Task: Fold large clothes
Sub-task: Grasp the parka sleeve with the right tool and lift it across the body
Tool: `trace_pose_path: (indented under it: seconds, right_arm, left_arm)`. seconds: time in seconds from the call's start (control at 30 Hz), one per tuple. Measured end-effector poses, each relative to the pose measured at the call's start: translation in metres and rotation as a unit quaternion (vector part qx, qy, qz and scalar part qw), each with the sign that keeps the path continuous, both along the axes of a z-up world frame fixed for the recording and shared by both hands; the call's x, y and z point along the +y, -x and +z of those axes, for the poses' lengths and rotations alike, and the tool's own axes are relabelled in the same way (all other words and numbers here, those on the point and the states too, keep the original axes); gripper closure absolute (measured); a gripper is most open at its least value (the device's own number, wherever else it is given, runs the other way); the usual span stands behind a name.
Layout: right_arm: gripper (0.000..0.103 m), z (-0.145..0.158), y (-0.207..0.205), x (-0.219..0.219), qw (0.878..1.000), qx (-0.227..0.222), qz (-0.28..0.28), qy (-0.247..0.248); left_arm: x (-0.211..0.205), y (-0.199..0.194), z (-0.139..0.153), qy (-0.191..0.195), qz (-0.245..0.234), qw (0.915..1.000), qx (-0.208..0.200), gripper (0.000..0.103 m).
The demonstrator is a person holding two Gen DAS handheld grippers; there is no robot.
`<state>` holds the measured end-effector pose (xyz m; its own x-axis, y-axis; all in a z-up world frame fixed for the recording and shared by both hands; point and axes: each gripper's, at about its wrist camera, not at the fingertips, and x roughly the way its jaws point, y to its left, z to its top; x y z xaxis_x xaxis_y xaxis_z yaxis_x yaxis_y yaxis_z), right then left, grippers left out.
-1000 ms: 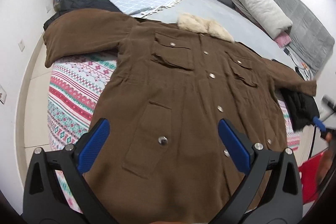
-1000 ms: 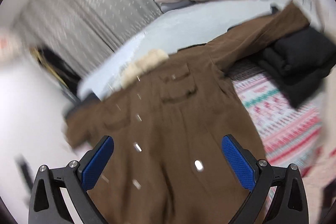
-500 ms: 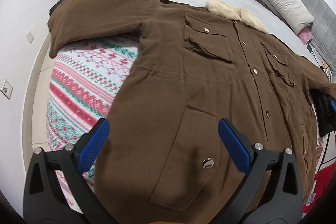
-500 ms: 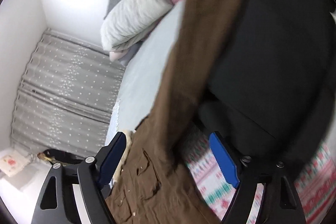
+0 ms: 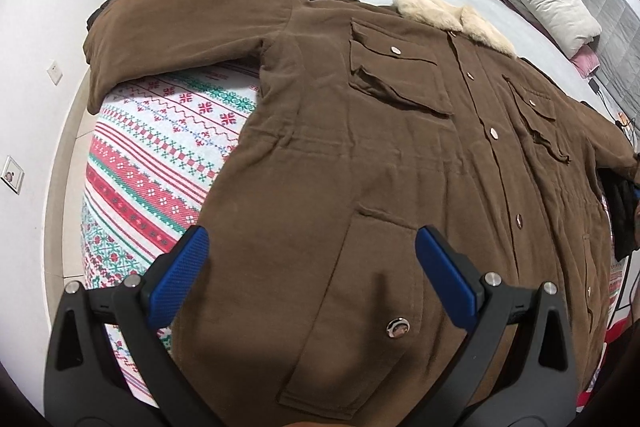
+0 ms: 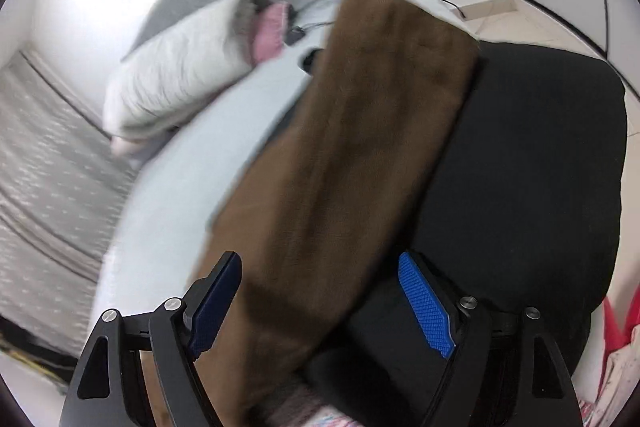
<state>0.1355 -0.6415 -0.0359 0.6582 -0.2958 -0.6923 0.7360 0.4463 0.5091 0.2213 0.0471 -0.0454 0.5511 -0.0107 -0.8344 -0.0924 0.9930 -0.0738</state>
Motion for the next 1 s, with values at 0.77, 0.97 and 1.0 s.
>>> trace_pose_path:
  seconds: [0.77, 0.97, 1.0]
  right_arm:
    - [0.094, 0.023, 0.006, -0.011, 0.986, -0.15, 0.059, -0.033]
    - [0.095, 0.056, 0.02, 0.009, 0.979, -0.185, 0.079, 0.043]
    - [0.095, 0.071, 0.015, 0.024, 0.975, -0.187, 0.093, 0.074]
  left_arm:
    - [-0.05, 0.024, -0.039, -0.085, -0.105, 0.989, 0.061, 0.0]
    - [-0.043, 0.032, -0.05, -0.077, -0.11, 0.9873, 0.084, 0.0]
    - [-0.043, 0.034, -0.05, -0.077, -0.111, 0.9871, 0.085, 0.0]
